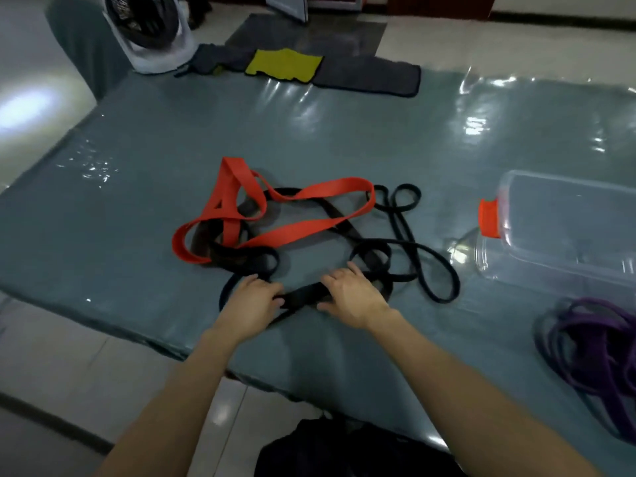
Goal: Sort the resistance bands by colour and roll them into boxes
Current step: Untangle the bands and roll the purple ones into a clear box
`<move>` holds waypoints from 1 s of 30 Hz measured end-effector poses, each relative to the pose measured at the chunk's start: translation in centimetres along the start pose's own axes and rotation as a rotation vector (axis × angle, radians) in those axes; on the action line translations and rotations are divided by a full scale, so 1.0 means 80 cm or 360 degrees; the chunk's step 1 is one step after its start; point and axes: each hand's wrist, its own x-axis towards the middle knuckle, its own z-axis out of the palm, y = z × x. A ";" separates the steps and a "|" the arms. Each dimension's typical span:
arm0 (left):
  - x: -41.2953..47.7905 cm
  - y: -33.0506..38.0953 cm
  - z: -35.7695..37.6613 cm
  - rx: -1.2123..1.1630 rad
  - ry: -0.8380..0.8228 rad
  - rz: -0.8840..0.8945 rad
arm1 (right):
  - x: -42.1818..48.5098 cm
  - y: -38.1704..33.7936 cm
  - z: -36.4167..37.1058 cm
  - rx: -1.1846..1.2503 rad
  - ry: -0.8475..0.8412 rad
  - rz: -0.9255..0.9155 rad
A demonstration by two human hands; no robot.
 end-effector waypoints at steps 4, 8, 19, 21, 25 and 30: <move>0.017 -0.009 -0.054 -0.0567 0.0258 0.0018 | 0.015 -0.016 -0.020 0.0363 0.0038 0.0139; 0.041 -0.008 -0.117 -0.0822 0.0480 0.0139 | 0.035 -0.025 -0.059 0.0680 0.0269 0.0166; 0.081 -0.073 -0.129 -0.0924 0.0328 -0.0131 | 0.050 0.016 -0.201 0.1373 0.0982 0.0439; 0.070 -0.103 -0.092 -0.0321 -0.0027 -0.0313 | 0.040 0.030 -0.206 0.1410 0.1004 0.0493; 0.060 -0.127 -0.044 0.0136 0.0038 -0.0206 | 0.016 0.030 -0.183 0.1257 0.0531 0.0477; 0.091 -0.098 -0.132 -0.0563 0.0534 -0.0153 | 0.011 0.014 -0.166 0.0884 0.0310 0.0433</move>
